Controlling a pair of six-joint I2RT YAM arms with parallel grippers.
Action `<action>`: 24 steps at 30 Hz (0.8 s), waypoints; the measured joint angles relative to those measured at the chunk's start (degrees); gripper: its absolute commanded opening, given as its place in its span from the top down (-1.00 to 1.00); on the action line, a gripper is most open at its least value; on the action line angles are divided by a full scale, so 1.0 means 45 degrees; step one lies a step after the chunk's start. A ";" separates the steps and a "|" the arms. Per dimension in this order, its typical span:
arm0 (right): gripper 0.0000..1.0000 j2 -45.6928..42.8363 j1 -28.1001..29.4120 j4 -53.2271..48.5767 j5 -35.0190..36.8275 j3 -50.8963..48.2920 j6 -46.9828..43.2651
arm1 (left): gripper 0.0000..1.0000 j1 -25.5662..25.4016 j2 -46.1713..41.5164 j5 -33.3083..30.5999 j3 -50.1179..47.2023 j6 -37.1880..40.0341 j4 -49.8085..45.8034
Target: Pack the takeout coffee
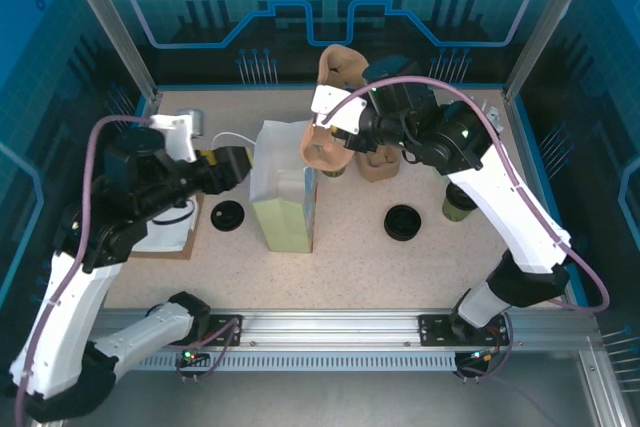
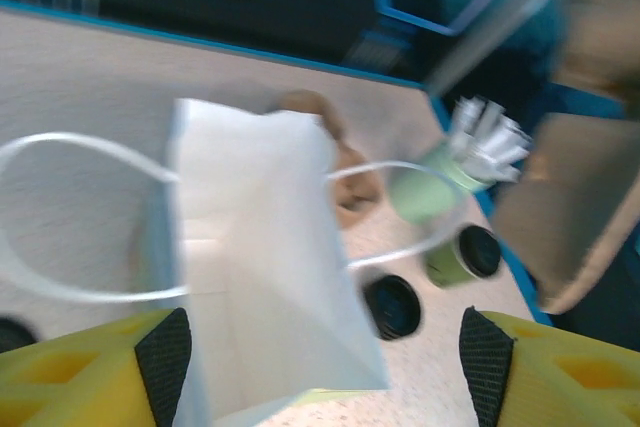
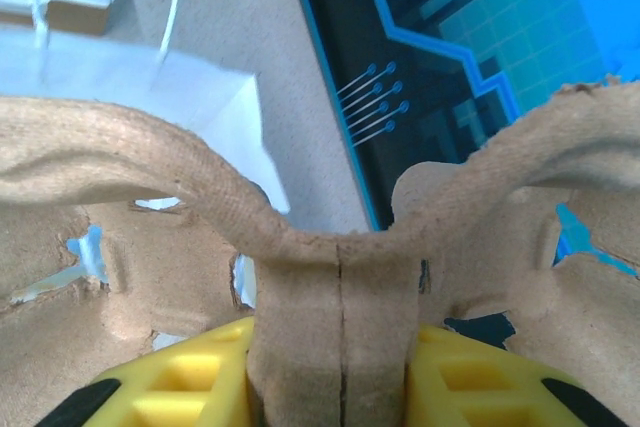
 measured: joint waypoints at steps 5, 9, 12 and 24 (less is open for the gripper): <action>0.34 0.1447 0.0665 0.0039 0.0146 0.1953 -0.0005 | -0.66 0.2307 -0.0117 0.0699 -0.0073 -0.0233 -0.1001; 0.38 0.2642 0.1282 0.0083 0.0442 0.3055 -0.0097 | -0.67 0.3677 0.0073 0.1953 -0.0816 -0.0384 -0.0908; 0.38 0.3487 0.1608 0.0141 0.0719 0.3633 -0.0170 | -0.64 0.4439 0.0238 0.3322 -0.1953 -0.0763 -0.0233; 0.41 0.4619 0.2234 0.0126 0.1919 0.3827 -0.0432 | -0.46 0.4590 0.0568 0.6989 -0.5299 -0.2497 0.2540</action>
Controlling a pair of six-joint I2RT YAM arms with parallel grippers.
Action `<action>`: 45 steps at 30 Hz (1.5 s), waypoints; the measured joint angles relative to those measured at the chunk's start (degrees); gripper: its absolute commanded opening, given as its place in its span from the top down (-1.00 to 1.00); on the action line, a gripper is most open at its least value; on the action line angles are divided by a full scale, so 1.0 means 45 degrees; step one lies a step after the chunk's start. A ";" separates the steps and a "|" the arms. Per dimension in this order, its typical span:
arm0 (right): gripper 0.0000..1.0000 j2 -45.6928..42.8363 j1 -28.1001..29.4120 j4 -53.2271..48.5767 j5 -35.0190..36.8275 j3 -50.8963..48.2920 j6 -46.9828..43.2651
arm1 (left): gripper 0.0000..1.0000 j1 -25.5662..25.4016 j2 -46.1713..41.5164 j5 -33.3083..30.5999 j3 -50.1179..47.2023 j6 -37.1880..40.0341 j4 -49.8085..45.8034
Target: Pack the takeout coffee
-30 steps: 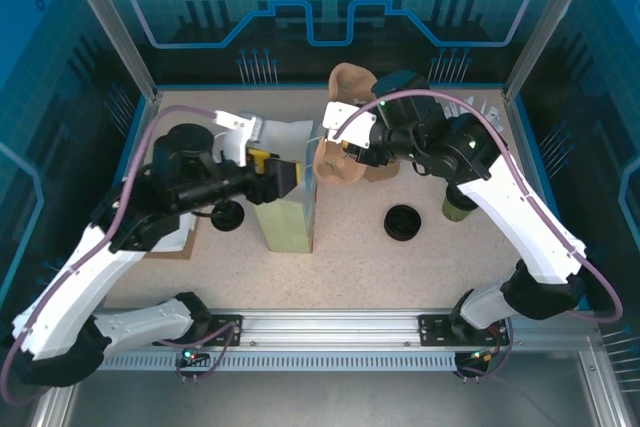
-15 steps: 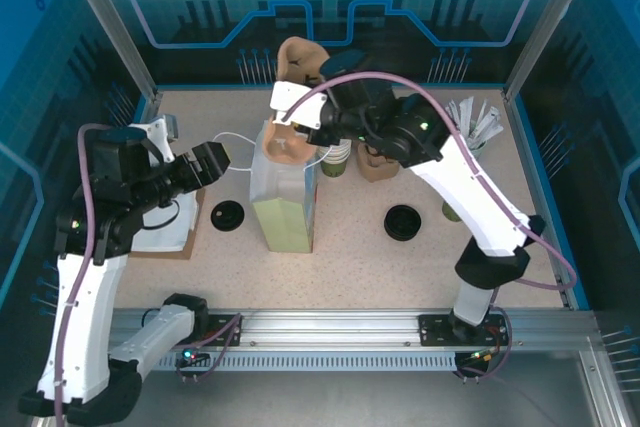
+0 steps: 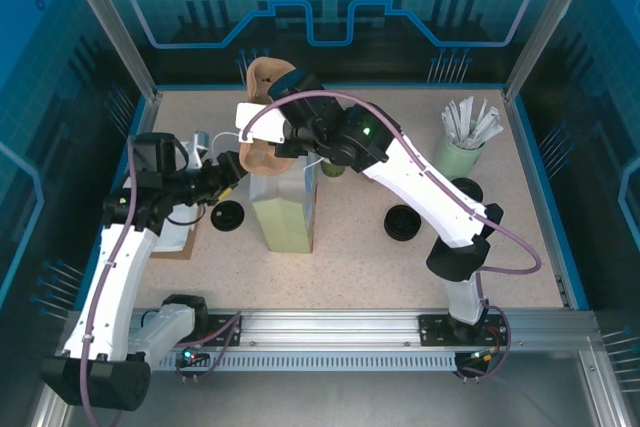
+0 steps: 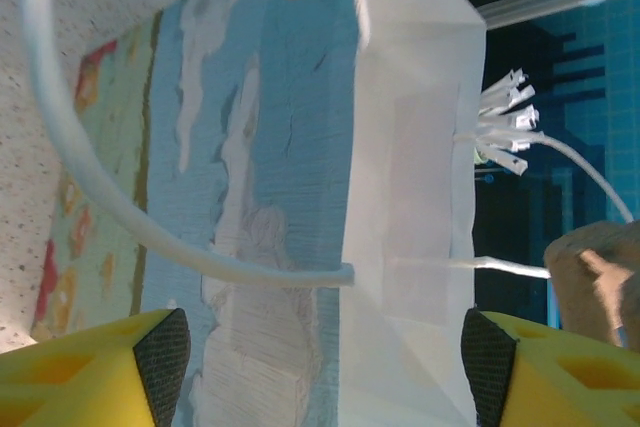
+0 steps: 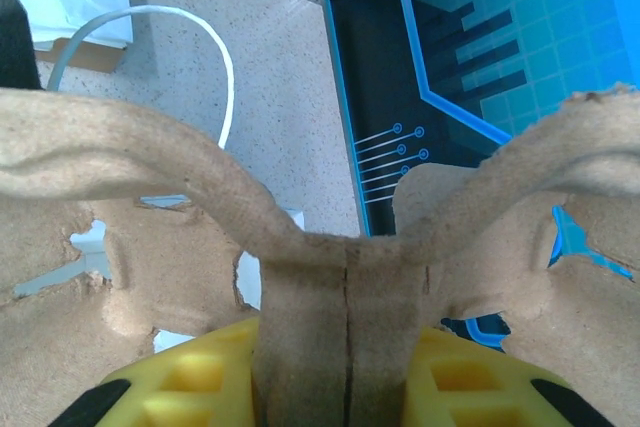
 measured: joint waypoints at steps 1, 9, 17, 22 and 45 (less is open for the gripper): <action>0.41 0.0029 0.0029 -0.0005 0.0126 0.0000 -0.0019 | -0.43 -0.0034 0.0010 0.0141 -0.0189 -0.0131 0.0189; 0.44 0.0102 0.0155 -0.0005 0.0889 -0.0695 -0.0112 | 0.18 -0.0549 0.0325 0.0277 -0.0525 -0.0243 0.0437; 0.45 0.0102 0.0170 -0.0024 0.1384 -0.1632 -0.0155 | 0.47 -0.0641 0.0330 0.0170 -0.0573 -0.0175 0.0432; 0.46 0.0102 0.0185 -0.0092 0.1583 -0.2069 -0.0306 | 0.55 -0.0709 0.0325 0.0165 -0.0573 -0.0175 0.0457; 0.46 0.0073 0.0471 -0.2574 0.0180 -0.3026 0.0330 | 0.69 -0.1860 -0.0423 -0.0408 -0.1044 -0.1171 0.0860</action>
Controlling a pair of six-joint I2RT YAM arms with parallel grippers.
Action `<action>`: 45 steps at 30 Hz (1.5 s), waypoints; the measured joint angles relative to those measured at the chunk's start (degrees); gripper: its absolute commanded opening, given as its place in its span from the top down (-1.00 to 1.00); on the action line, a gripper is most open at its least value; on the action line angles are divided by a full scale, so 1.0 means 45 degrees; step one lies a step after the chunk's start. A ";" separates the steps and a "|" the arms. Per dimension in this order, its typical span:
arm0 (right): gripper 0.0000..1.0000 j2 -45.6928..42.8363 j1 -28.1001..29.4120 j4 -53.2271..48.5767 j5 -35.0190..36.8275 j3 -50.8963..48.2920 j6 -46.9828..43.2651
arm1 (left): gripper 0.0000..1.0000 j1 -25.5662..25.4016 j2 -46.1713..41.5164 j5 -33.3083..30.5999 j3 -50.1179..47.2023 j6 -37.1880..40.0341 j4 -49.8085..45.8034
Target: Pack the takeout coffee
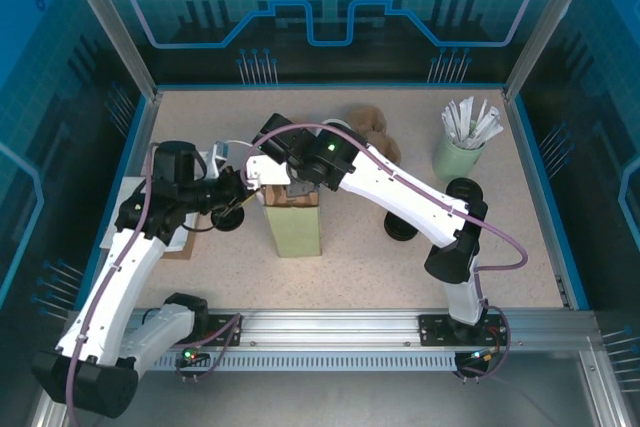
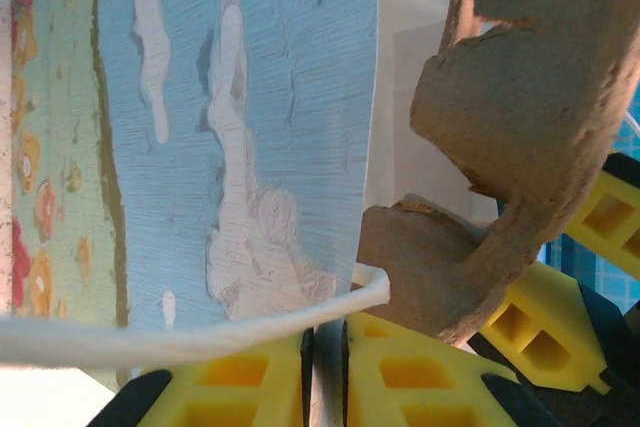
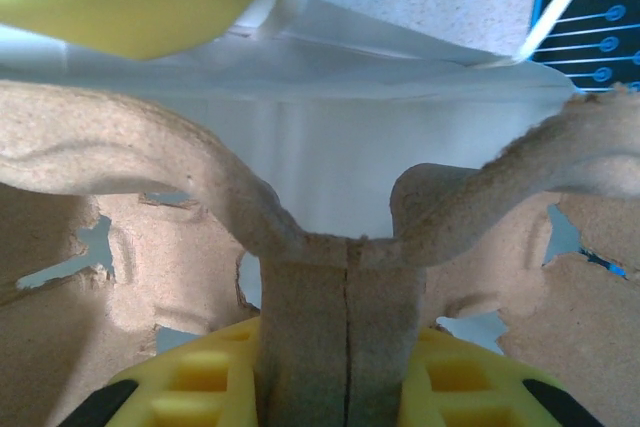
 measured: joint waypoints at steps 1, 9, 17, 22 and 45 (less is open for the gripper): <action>0.46 0.0000 0.0000 -0.0121 -0.0117 0.0000 0.0083 | 0.69 -0.0039 -0.0053 -0.0044 -0.0049 -0.0034 0.0015; 0.46 0.0005 -0.0063 -0.0821 -0.1141 -0.0005 0.0748 | 0.71 -0.0588 -0.0219 -0.0189 -0.0253 -0.0340 0.0219; 0.46 0.0345 -0.0345 -0.1511 -0.1753 0.0126 0.1331 | 0.74 -0.1292 -0.0233 -0.0481 -0.0262 -0.0432 0.0350; 0.46 0.0413 -0.0578 -0.1914 -0.1938 0.0238 0.1841 | 0.79 -0.1511 -0.0243 -0.0860 -0.0262 -0.0593 0.0345; 0.46 -0.1491 -0.0199 -0.0622 -0.2084 -0.2458 0.1175 | 0.82 -0.1637 -0.0306 -0.1666 -0.0131 -0.0636 -0.0015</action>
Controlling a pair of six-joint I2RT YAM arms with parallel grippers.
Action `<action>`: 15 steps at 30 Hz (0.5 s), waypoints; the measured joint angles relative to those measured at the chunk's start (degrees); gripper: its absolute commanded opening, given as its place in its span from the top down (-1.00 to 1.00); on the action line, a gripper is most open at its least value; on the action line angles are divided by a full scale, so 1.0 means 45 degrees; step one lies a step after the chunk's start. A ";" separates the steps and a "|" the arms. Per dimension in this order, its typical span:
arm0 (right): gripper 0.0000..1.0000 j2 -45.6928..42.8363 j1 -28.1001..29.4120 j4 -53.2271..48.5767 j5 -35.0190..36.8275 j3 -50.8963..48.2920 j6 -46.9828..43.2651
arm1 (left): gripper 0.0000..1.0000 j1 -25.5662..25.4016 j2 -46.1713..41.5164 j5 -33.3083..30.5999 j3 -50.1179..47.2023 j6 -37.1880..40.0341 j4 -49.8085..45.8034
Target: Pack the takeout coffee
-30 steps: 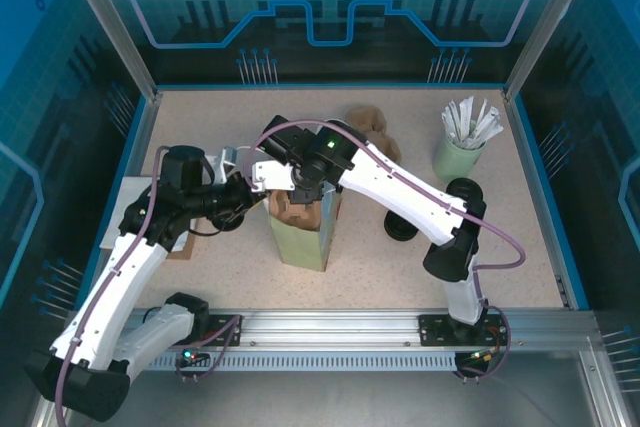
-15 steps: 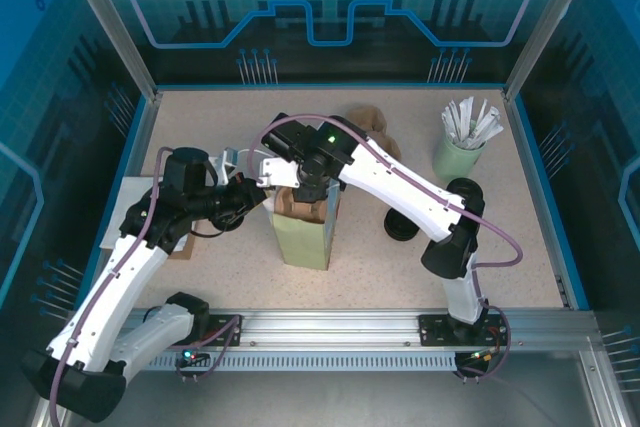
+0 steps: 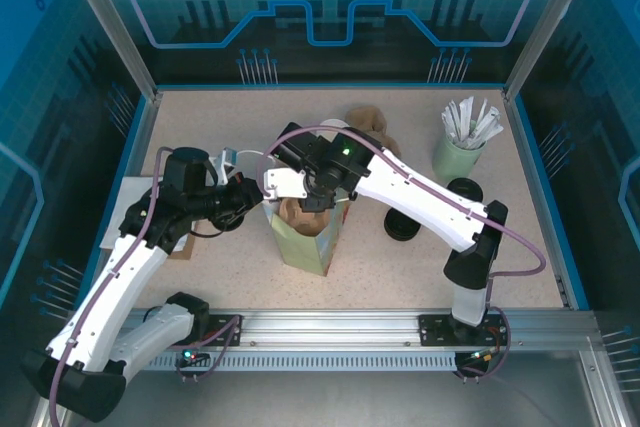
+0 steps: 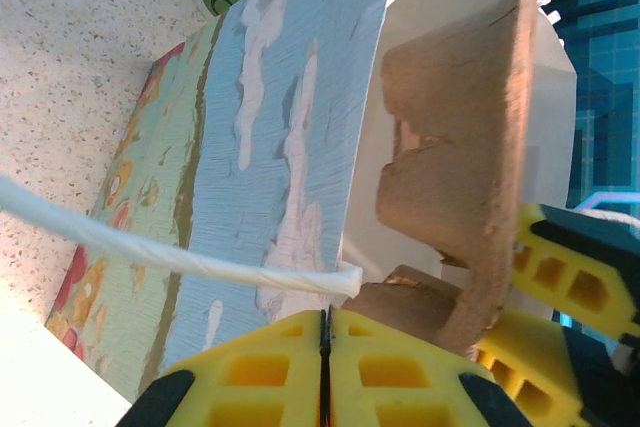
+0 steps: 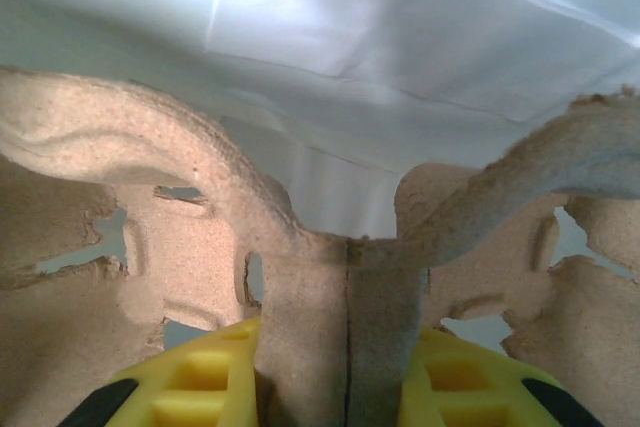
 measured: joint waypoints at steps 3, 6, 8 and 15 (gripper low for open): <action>0.46 0.0000 0.0029 0.0141 -0.0010 -0.0262 -0.0160 | 0.82 0.0000 0.0019 0.0000 0.0024 0.0000 -0.0044; 0.46 0.0000 0.0039 0.0223 -0.0053 -0.0340 -0.0223 | 0.82 -0.0005 0.0019 0.0000 0.0049 0.0005 -0.0058; 0.46 0.0000 0.0029 0.0209 -0.0117 -0.0350 -0.0214 | 0.82 -0.0039 0.0019 0.0000 0.0058 0.0015 -0.0102; 0.46 0.0087 -0.0272 -0.0452 -0.0811 -0.0160 0.0486 | 0.82 -0.0364 -0.0121 -0.0019 0.0194 0.0223 -0.0296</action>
